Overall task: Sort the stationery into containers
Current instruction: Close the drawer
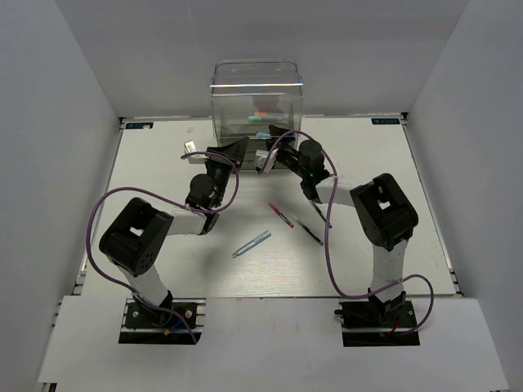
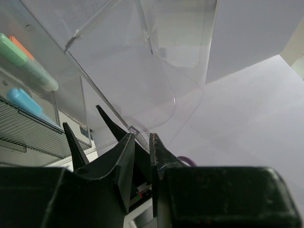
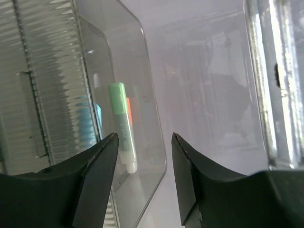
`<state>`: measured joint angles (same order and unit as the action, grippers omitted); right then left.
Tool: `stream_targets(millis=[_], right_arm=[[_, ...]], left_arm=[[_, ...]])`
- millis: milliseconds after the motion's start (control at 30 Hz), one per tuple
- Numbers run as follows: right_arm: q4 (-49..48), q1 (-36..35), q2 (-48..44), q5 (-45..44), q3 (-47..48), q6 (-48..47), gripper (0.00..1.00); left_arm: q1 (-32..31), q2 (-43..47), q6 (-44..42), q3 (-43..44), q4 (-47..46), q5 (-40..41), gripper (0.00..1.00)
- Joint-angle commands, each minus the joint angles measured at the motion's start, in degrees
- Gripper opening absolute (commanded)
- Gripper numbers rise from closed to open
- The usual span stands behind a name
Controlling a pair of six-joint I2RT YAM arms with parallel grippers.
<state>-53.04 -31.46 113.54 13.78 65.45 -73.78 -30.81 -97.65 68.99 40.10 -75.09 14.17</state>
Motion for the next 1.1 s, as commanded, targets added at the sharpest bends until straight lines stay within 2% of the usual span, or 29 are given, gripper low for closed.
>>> stream_targets(millis=[0, 267, 333, 367, 400, 433, 467, 533, 633, 733, 767, 867, 900, 933, 967, 1000, 1067], right_arm=[[1.71, 0.35, -4.10, 2.20, -2.25, 3.20, 0.55], [7.32, 0.52, -11.22, 10.64, -7.79, 7.15, 0.54], [11.35, 0.79, -14.98, 15.97, -10.34, 7.59, 0.48], [15.55, 0.79, -15.97, 17.41, -11.39, 7.77, 0.38], [17.77, 0.79, -18.50, 18.64, -11.66, 7.86, 0.34], [24.06, 0.88, -19.22, 21.61, -11.92, 7.95, 0.28], [26.12, 0.88, -20.19, 22.25, -12.62, 8.21, 0.20], [32.16, 0.70, -22.91, 23.66, -13.24, 9.26, 0.16], [35.18, 1.14, -27.29, 22.18, -15.96, 13.39, 0.14], [36.60, 1.49, -30.73, 19.27, -17.90, 18.05, 0.22], [36.95, 1.84, -31.35, 18.74, -18.34, 18.84, 0.30], [39.41, 2.37, -33.64, 16.72, -18.60, 23.92, 0.40], [40.02, 2.46, -33.82, 16.28, -18.60, 26.38, 0.51], [40.29, 2.72, -34.60, 13.58, -18.43, 27.45, 0.57], [40.12, 2.98, -34.61, 12.86, -18.26, 31.46, 0.70], [40.03, 3.51, -34.78, 11.37, -17.99, 35.24, 0.90], [41.08, 4.30, -34.87, 9.52, -17.38, 39.58, 0.90]], left_arm=[[0.57, 2.37, -0.44, 1.83, -6.82, -0.11, 0.31], [0.57, 2.37, -0.44, 1.83, -6.82, -0.11, 0.31], [0.57, 2.37, -0.44, 1.83, -6.30, -0.11, 0.31], [0.57, 2.37, -0.44, 1.83, -6.30, -0.11, 0.31], [0.57, 2.98, -0.44, 1.31, -6.30, -0.11, 0.31], [0.57, 3.51, -0.44, 1.30, -5.51, -0.63, 0.31], [0.57, 3.51, -0.44, 0.69, -4.11, -0.64, 0.31], [0.57, 5.87, -0.44, -1.50, -2.09, -0.64, 0.31], [0.57, 9.30, -0.44, -4.14, 4.58, 0.67, 0.31], [-0.13, 11.51, 0.09, -5.64, 11.79, 2.17, 0.31], [-0.13, 12.56, 0.09, -6.17, 15.20, 2.17, 0.33], [-0.66, 13.18, 0.62, -6.69, 19.96, 2.79, 0.39], [-0.66, 13.18, 0.62, -6.70, 21.11, 2.79, 0.45], [-0.66, 13.18, 0.62, -6.18, 22.43, 2.79, 0.48], [-0.66, 13.18, 1.23, -5.39, 24.88, 2.79, 0.50], [-0.66, 12.66, 1.23, -4.86, 25.95, 2.79, 0.54], [-0.66, 10.20, 1.23, -2.93, 27.80, 1.22, 0.58]])
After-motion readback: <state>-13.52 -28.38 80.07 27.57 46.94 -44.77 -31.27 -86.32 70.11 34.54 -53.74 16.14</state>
